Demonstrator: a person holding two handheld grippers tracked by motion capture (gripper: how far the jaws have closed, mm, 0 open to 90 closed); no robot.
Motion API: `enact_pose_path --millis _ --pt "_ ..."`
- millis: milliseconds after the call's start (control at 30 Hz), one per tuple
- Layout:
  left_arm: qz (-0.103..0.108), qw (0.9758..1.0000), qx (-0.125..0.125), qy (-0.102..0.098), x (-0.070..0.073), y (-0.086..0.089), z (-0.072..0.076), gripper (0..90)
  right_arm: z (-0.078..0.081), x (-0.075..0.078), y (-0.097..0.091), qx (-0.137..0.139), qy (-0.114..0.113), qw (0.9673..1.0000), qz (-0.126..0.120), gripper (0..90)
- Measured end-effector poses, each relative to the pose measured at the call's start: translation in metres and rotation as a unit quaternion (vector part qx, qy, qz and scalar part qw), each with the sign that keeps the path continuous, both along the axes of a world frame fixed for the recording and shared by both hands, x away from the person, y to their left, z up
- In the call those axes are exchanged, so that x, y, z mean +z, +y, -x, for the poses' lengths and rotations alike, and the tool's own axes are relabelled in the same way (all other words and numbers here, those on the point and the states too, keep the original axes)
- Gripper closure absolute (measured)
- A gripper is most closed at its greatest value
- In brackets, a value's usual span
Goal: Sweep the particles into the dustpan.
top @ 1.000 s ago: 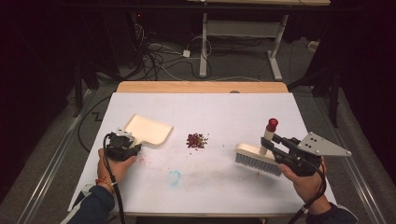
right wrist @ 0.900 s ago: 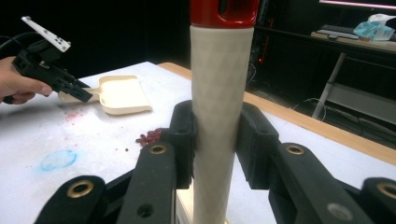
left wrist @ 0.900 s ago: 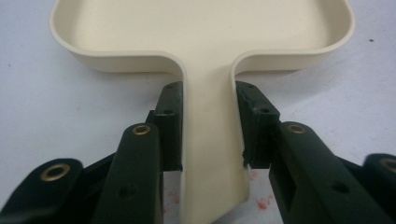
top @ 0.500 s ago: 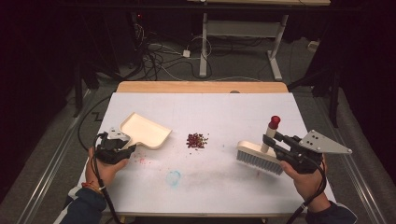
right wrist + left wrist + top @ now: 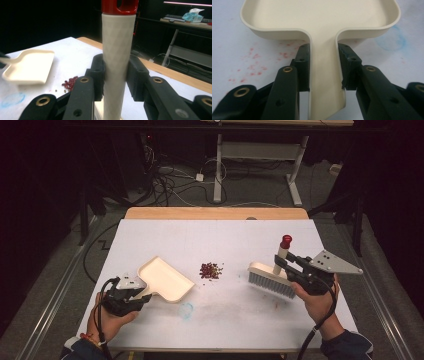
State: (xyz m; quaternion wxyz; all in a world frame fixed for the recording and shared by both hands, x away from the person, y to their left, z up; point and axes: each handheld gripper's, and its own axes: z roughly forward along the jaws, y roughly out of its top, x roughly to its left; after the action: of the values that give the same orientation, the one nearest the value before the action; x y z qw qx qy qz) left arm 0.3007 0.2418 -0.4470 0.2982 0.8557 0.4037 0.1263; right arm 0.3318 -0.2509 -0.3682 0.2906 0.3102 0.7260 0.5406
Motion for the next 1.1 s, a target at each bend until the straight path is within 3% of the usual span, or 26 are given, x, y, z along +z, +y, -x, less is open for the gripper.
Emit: enact_pose_path --millis 133,333,400,567,633,833,1000,1100 --pt "-0.006 0.9995 -0.029 0.015 -0.002 -0.012 0.005 64.4 -0.019 -0.001 0.016 -0.001 -0.007 1.0000 -0.004 70.3" --pt "-0.015 0.9979 -0.060 0.019 -0.001 -0.026 0.008 64.4 -0.035 -0.006 0.036 -0.004 -0.009 1.0000 -0.003 70.3" --pt "-0.024 0.9972 -0.068 0.020 -0.003 -0.031 0.009 64.3 -0.044 -0.004 0.050 -0.010 -0.009 0.9998 -0.015 70.4" --pt "-0.030 0.9969 -0.069 0.024 -0.009 -0.037 0.008 64.3 -0.059 -0.007 0.076 -0.018 -0.010 0.9998 -0.009 70.4" --pt "-0.026 0.9972 -0.065 0.025 -0.010 -0.037 0.009 64.3 -0.073 -0.008 0.092 -0.030 -0.011 0.9995 -0.003 70.4" --pt "-0.027 0.9973 -0.063 0.025 -0.013 -0.039 0.009 64.3 -0.097 -0.013 0.112 -0.046 -0.009 0.9989 -0.006 70.4" --pt "-0.022 0.9976 -0.060 0.028 -0.016 -0.039 0.007 64.3 -0.111 -0.024 0.123 -0.042 0.003 0.9990 -0.012 70.4" --pt "-0.019 0.9979 -0.057 0.026 -0.018 -0.041 0.007 64.3 -0.113 -0.027 0.126 -0.023 0.010 0.9995 -0.021 70.4"
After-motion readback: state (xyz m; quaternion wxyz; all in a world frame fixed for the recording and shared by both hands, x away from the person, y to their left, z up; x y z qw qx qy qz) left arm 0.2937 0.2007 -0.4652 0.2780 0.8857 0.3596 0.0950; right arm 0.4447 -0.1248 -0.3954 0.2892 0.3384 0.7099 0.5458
